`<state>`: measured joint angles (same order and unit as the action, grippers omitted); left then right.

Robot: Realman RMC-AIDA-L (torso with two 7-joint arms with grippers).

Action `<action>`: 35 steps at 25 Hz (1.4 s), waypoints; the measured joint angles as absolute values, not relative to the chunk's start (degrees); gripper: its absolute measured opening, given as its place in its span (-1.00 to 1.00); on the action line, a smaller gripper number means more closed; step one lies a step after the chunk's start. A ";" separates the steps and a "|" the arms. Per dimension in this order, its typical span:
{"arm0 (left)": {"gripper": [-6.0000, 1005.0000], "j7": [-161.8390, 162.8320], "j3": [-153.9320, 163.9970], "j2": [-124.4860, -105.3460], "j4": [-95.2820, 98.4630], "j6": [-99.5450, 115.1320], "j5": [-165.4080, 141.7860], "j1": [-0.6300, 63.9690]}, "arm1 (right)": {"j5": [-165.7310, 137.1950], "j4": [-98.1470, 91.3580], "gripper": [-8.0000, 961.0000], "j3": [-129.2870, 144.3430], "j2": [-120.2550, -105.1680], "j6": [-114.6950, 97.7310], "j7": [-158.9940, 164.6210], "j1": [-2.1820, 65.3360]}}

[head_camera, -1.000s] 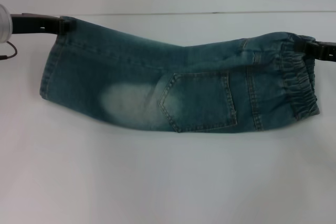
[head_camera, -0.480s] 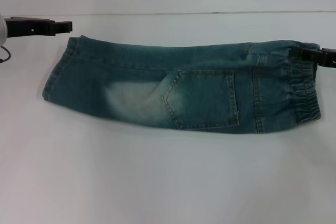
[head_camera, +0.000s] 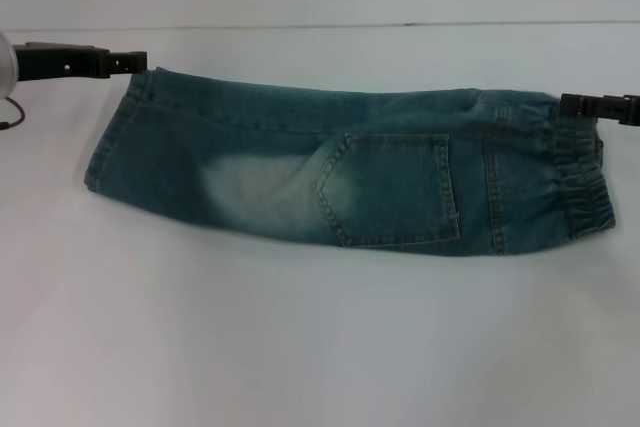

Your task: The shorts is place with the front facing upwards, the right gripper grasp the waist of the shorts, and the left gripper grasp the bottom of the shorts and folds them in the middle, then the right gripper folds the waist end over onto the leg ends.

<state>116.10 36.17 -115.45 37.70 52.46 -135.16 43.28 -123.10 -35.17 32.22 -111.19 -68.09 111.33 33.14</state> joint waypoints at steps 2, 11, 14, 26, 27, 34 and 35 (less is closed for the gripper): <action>0.66 116.09 36.19 -115.51 37.71 52.72 -135.14 43.12 | -124.86 -36.36 0.93 33.67 -110.61 -68.24 114.00 33.73; 0.66 114.44 35.65 -115.64 38.71 59.52 -132.24 41.29 | -131.54 -44.22 0.92 36.06 -110.17 -72.06 123.54 35.89; 0.66 110.70 35.50 -115.55 41.10 66.31 -126.34 39.03 | -131.58 -47.13 0.92 36.05 -109.11 -75.13 126.45 36.04; 0.65 92.32 36.24 -116.94 43.50 88.97 -117.05 34.15 | -140.77 -59.64 0.91 34.59 -106.63 -93.73 137.62 39.63; 0.65 91.77 36.38 -116.99 43.50 89.73 -117.09 34.15 | -142.13 -59.87 0.91 34.45 -106.72 -95.21 138.10 40.25; 0.65 89.77 42.56 -117.73 43.23 90.50 -117.26 34.11 | -147.08 -58.13 0.91 34.75 -107.44 -98.09 141.07 41.81; 0.65 89.56 43.63 -117.96 43.13 89.85 -117.31 34.10 | -147.41 -57.04 0.91 34.84 -107.50 -97.69 141.11 41.81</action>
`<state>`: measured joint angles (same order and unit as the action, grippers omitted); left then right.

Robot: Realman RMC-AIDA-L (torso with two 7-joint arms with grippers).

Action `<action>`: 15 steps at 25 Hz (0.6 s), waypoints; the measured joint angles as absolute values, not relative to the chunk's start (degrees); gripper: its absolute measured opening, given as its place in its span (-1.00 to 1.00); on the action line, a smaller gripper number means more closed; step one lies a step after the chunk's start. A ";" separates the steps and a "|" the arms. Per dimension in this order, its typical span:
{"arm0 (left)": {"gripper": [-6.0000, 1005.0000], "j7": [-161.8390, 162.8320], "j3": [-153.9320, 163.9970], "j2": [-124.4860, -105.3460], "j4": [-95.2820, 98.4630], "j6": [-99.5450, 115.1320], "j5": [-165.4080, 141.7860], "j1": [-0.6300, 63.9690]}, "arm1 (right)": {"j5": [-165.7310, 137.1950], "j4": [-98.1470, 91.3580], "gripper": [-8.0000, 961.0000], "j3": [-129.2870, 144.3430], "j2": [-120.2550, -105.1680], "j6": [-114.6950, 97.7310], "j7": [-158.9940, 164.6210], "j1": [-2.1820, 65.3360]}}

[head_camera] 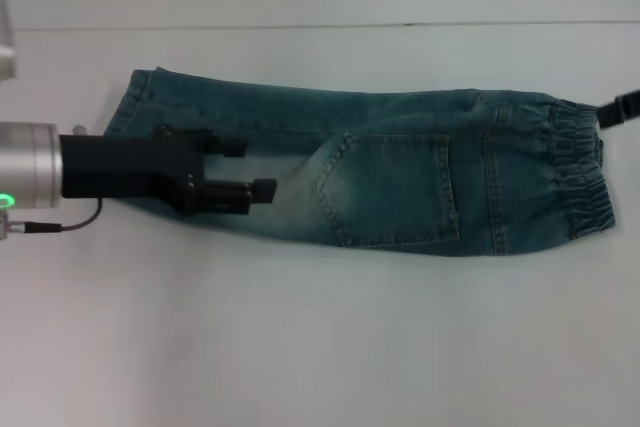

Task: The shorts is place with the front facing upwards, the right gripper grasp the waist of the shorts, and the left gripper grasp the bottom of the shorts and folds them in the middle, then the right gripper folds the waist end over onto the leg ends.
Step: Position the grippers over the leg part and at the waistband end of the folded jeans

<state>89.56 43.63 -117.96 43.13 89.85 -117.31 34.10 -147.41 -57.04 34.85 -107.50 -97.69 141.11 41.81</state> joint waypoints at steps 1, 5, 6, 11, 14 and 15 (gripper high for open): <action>0.65 89.42 44.23 -118.05 43.04 89.20 -117.35 34.11 | -147.83 -55.69 0.91 34.98 -107.55 -96.92 141.05 41.82; 0.65 89.26 45.77 -118.36 42.90 87.91 -117.37 34.10 | -149.34 -51.57 0.91 37.26 -107.89 -93.12 140.68 41.92; 0.65 89.26 45.83 -118.36 42.90 87.88 -117.37 34.14 | -149.51 -50.89 0.91 38.11 -107.99 -92.05 140.67 41.88; 0.65 89.44 45.92 -118.38 42.89 87.88 -117.37 34.49 | -149.65 -48.04 0.91 40.97 -108.36 -88.04 140.41 41.72; 0.65 89.58 45.94 -118.46 42.89 87.87 -117.37 34.53 | -149.66 -46.52 0.91 42.43 -108.42 -86.01 140.26 41.71; 0.65 89.60 45.95 -118.51 42.89 87.76 -117.37 34.53 | -149.67 -46.29 0.91 42.89 -108.45 -85.36 140.27 41.66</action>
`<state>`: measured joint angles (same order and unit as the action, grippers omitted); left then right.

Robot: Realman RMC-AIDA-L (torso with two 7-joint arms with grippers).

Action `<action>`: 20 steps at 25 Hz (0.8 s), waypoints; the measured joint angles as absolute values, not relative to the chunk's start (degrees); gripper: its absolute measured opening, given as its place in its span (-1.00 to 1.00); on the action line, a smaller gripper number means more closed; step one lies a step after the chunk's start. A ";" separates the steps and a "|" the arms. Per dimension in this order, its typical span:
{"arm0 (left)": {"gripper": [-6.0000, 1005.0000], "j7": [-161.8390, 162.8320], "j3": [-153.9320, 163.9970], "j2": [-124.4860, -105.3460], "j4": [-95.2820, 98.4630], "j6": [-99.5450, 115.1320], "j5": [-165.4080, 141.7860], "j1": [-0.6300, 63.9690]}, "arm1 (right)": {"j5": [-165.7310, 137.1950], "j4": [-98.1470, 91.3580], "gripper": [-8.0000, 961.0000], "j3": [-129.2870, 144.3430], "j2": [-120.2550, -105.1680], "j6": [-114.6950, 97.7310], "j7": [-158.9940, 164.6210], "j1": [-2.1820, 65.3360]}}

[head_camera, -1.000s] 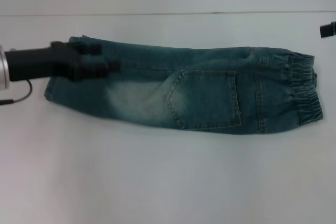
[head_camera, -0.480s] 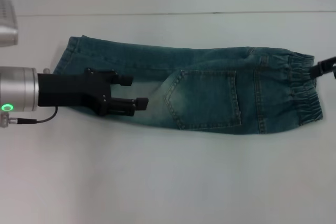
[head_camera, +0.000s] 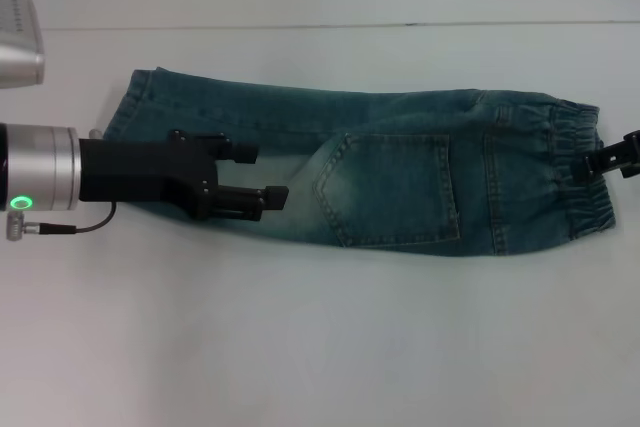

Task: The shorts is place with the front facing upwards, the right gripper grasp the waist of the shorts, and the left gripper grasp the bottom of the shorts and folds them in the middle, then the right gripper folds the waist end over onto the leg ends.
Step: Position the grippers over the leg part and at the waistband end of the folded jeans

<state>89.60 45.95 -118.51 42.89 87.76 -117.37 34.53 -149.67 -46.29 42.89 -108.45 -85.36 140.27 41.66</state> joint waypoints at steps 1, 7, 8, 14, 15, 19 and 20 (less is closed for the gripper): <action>0.65 89.61 45.95 -118.56 42.89 87.57 -117.37 34.54 | -149.70 -46.15 0.91 43.34 -108.52 -84.57 140.30 41.57; 0.65 89.78 45.97 -118.75 42.89 86.94 -117.35 34.54 | -150.49 -45.53 0.91 44.17 -109.43 -82.67 139.95 41.48; 0.65 89.79 45.97 -118.75 42.88 86.93 -117.35 34.54 | -150.50 -45.24 0.91 44.34 -109.55 -82.44 139.86 41.48; 0.65 89.82 45.97 -118.80 42.79 86.88 -117.33 34.54 | -150.52 -43.42 0.91 44.81 -110.17 -81.11 138.72 41.66; 0.65 89.83 45.97 -118.81 42.79 86.86 -117.32 34.53 | -150.51 -43.38 0.91 44.83 -110.47 -80.78 138.44 41.63; 0.65 89.83 45.97 -118.90 42.79 86.70 -117.32 34.26 | -150.54 -43.63 0.91 44.76 -111.00 -79.76 137.88 41.36; 0.65 89.83 45.94 -118.90 42.79 86.61 -117.33 34.19 | -150.54 -43.63 0.91 44.70 -111.00 -79.62 137.75 41.34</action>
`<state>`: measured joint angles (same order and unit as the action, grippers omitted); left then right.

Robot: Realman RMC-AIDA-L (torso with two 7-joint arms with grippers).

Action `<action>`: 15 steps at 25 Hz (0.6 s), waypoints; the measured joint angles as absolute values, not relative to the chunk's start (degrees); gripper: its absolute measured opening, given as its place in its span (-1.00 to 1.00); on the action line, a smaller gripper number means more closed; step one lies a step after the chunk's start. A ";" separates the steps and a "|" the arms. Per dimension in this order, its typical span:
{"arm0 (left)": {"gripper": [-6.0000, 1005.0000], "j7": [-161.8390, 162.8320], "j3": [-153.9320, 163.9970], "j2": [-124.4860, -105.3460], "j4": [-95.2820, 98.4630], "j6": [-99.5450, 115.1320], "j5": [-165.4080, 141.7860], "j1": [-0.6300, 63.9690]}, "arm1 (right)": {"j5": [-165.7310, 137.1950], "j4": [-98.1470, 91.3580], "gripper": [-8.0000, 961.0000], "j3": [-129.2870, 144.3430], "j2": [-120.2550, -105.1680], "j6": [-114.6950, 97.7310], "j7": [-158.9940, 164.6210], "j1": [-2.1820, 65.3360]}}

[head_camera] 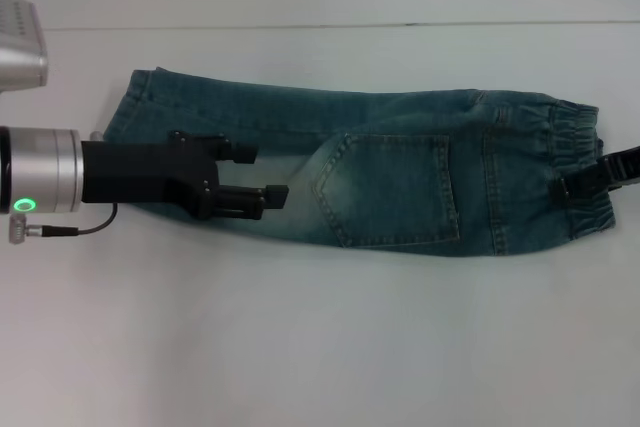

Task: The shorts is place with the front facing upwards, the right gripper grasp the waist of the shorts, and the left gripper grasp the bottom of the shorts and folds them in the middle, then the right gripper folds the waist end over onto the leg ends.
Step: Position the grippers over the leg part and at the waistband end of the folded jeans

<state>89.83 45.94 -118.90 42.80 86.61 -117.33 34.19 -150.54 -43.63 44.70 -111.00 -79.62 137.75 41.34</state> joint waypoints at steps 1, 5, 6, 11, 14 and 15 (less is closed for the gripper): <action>0.65 89.83 45.92 -118.91 42.80 86.58 -117.32 34.16 | -150.52 -43.64 0.91 44.66 -111.00 -79.50 137.62 41.33; 0.65 89.82 45.88 -118.92 42.80 86.44 -117.33 34.17 | -150.50 -43.64 0.91 44.85 -111.19 -79.14 137.30 41.37; 0.65 89.82 45.88 -118.92 42.80 86.36 -117.33 34.20 | -150.53 -43.67 0.91 44.88 -111.24 -79.13 137.17 41.42; 0.65 89.82 45.95 -119.00 42.81 86.09 -117.33 34.33 | -150.37 -43.81 0.91 44.49 -111.25 -79.02 136.41 41.53; 0.65 89.82 45.97 -119.00 42.80 85.95 -117.33 34.35 | -150.20 -43.83 0.91 44.29 -111.21 -78.47 136.01 41.51; 0.65 89.82 45.97 -119.00 42.80 85.92 -117.33 34.35 | -150.20 -43.84 0.91 44.27 -111.21 -78.31 135.98 41.49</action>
